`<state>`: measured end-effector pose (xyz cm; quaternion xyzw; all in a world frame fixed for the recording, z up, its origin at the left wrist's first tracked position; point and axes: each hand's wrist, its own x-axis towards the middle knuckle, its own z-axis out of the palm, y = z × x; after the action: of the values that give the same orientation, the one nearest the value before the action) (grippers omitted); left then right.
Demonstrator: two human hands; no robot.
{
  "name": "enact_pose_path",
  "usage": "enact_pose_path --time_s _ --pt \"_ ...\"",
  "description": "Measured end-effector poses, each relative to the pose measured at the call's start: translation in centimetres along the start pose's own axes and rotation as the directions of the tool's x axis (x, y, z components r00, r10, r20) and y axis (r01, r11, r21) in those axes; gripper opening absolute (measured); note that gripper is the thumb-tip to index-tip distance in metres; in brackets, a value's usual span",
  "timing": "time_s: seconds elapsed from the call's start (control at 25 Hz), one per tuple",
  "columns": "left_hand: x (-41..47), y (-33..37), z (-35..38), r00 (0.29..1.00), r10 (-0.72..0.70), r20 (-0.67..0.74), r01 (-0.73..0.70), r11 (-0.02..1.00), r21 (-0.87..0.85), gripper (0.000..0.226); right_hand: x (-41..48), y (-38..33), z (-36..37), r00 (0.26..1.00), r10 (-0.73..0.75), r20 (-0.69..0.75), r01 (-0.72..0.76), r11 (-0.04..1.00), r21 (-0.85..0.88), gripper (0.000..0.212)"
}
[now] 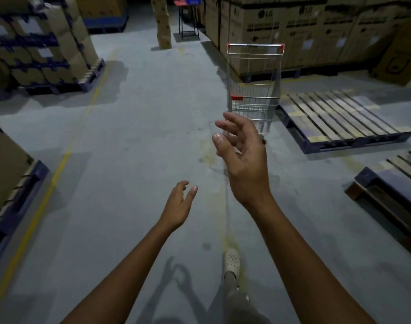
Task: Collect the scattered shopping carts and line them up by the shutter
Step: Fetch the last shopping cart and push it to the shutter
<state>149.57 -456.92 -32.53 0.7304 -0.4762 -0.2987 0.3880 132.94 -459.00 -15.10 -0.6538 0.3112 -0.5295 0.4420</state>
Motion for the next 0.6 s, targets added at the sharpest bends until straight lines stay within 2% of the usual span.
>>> enact_pose_path --time_s 0.12,0.24,0.4,0.48,0.6 --pt "11.4 5.2 -0.7 0.993 0.107 -0.053 -0.109 0.993 -0.033 0.053 11.4 7.5 0.0 0.998 0.058 -0.037 -0.059 0.998 -0.024 0.042" --pt "21.9 12.9 -3.1 0.967 0.231 -0.108 -0.233 0.972 -0.015 0.052 23.3 15.0 -0.1 0.982 0.180 -0.061 -0.184 0.981 -0.063 0.041" --pt "32.5 20.2 -7.9 0.867 0.452 -0.212 -0.451 0.891 0.055 0.052 34.6 25.4 1.9 0.914 0.404 -0.038 -0.406 0.908 -0.104 0.042" --pt "38.3 21.2 -9.7 0.806 0.536 -0.251 -0.521 0.844 0.127 0.052 38.6 29.6 3.8 0.885 0.465 -0.011 -0.463 0.878 -0.122 0.039" --pt "49.1 18.5 -11.0 0.804 0.529 -0.272 -0.516 0.847 0.125 0.050 45.7 35.9 8.0 0.864 0.503 0.022 -0.494 0.856 -0.149 0.037"
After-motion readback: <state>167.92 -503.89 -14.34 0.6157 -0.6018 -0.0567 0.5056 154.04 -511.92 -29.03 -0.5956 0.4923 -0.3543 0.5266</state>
